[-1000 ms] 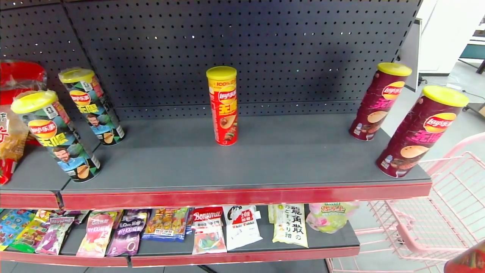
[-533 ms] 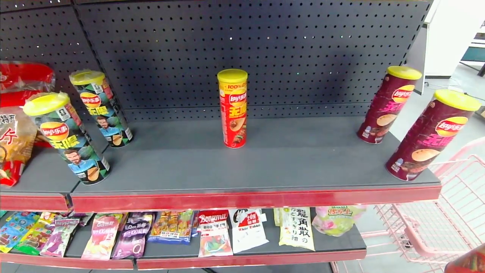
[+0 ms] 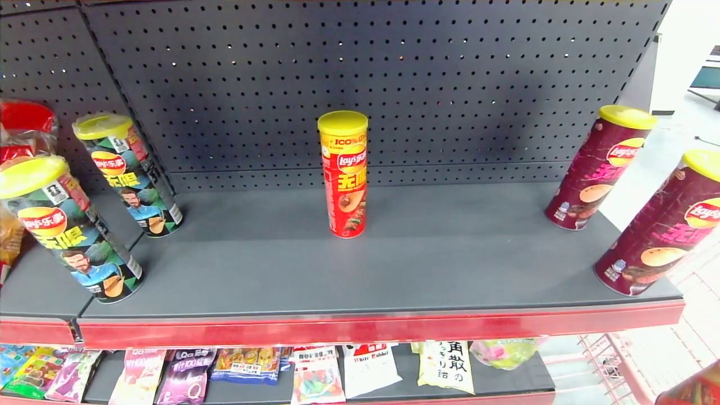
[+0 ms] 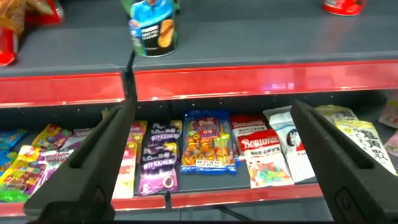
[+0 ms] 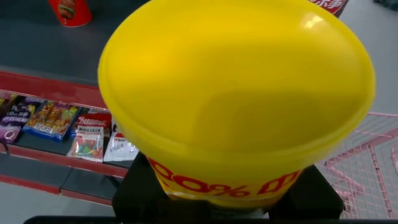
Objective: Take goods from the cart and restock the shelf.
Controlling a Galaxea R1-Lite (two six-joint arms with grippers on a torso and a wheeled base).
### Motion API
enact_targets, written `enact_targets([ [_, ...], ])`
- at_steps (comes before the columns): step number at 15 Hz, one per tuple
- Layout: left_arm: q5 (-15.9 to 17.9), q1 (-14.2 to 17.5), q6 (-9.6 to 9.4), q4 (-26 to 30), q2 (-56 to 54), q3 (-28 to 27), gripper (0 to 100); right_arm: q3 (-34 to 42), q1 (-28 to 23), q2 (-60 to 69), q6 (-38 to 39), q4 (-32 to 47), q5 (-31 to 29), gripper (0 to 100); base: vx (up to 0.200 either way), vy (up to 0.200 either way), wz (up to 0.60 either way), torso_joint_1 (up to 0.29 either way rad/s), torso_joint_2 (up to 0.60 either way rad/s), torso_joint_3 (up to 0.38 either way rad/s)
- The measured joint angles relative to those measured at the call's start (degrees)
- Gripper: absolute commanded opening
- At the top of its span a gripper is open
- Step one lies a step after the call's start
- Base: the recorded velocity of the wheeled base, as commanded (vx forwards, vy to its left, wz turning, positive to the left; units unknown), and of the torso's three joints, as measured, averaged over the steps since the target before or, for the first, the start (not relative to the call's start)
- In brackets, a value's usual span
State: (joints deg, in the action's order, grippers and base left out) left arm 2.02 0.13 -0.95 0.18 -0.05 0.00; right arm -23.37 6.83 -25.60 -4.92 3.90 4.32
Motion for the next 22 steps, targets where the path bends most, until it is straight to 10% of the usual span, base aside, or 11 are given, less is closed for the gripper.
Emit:
enact_targets([
  [15,0.1,-0.1,-0.17,0.0,0.4,0.0,100,-1.2,4.0,-2.4,-0.9,-0.5,9.3,0,0.027,0.0,0.0,0.001,0.0,0.001],
  [17,3.4,-0.7,-2.39,0.0,1.4,-0.3,100,-1.7,5.2,-4.1,-0.9,-0.6,9.6,0,0.0,0.0,0.0,0.0,0.0,0.0],
  [22,9.7,-2.2,-1.21,-1.0,17.5,-16.7,100,-2.6,7.5,-7.9,-0.9,-0.9,9.6,0,0.0,0.0,0.0,0.0,0.0,0.0],
])
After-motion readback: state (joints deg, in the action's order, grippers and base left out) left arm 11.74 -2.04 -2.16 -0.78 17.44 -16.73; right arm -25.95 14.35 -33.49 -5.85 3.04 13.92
